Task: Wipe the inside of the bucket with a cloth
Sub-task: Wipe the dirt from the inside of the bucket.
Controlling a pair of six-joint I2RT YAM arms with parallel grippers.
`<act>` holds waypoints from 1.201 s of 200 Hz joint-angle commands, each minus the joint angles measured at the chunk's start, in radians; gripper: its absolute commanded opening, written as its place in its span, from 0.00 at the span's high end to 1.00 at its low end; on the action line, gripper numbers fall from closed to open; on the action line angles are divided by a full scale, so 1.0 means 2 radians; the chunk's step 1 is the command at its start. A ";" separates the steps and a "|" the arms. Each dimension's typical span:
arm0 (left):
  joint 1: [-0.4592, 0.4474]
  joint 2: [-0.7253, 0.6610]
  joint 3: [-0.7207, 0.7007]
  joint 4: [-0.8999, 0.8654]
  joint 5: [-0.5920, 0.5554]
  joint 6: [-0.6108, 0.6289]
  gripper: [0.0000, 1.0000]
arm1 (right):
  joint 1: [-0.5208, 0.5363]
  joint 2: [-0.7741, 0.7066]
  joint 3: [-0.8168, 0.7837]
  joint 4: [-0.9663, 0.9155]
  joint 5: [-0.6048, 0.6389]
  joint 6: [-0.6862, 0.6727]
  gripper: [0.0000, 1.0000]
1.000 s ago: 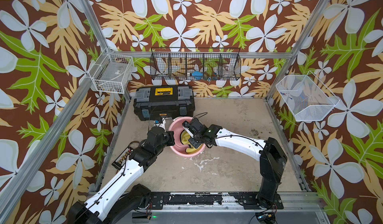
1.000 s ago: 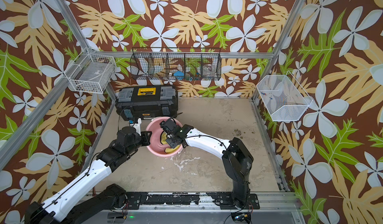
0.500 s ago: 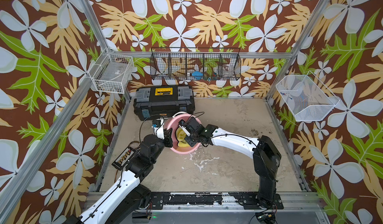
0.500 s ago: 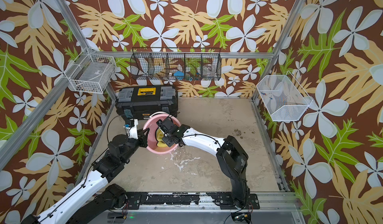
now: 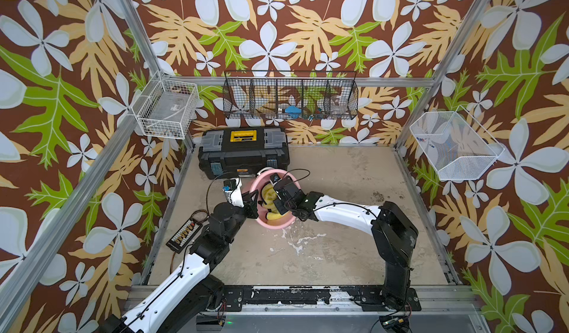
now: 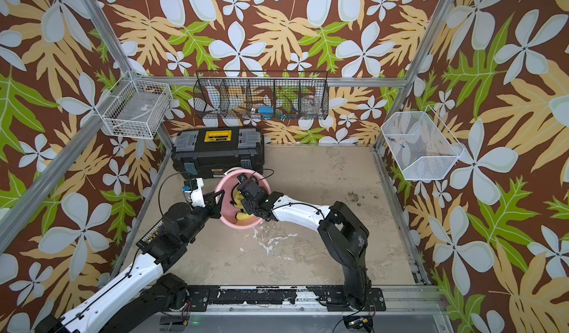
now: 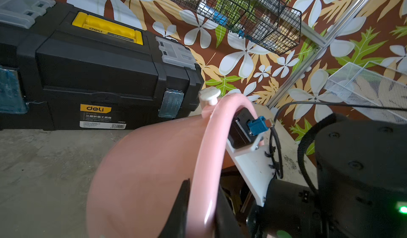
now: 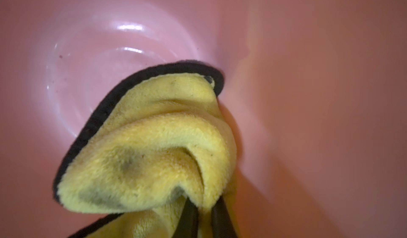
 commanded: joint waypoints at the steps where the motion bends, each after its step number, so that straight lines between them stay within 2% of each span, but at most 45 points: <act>1: -0.005 -0.008 -0.007 0.093 0.079 -0.082 1.00 | -0.001 0.008 -0.004 0.103 0.003 0.058 1.00; 47: -0.005 -0.014 -0.022 0.100 0.085 -0.106 1.00 | 0.005 0.026 -0.016 0.167 -0.020 0.103 1.00; 72: -0.004 -0.016 -0.031 0.100 0.084 -0.114 1.00 | 0.005 0.034 -0.023 0.176 0.005 0.116 1.00; 99: -0.005 -0.013 -0.043 0.105 0.095 -0.135 1.00 | 0.006 0.048 -0.002 0.151 0.069 0.112 1.00; 115: -0.005 -0.018 -0.052 0.111 0.095 -0.142 1.00 | 0.006 0.077 0.038 0.101 0.112 0.104 1.00; 130: -0.005 -0.020 -0.055 0.115 0.094 -0.143 1.00 | 0.006 0.111 0.079 0.054 0.113 0.087 1.00; 144: -0.005 -0.013 -0.051 0.115 0.094 -0.137 1.00 | 0.006 0.137 0.115 0.005 0.085 0.084 1.00; 161: -0.005 -0.001 -0.045 0.112 0.094 -0.131 1.00 | 0.006 0.144 0.122 -0.012 0.033 0.084 1.00; 186: -0.005 0.007 -0.044 0.109 0.088 -0.130 1.00 | 0.007 0.131 0.103 0.002 -0.097 0.090 1.00; 208: -0.005 0.010 -0.044 0.100 0.072 -0.128 1.00 | 0.009 0.092 0.050 0.068 -0.201 0.108 1.00; 240: -0.005 0.024 -0.042 0.084 0.065 -0.139 1.00 | 0.009 0.040 -0.013 0.165 -0.298 0.153 1.00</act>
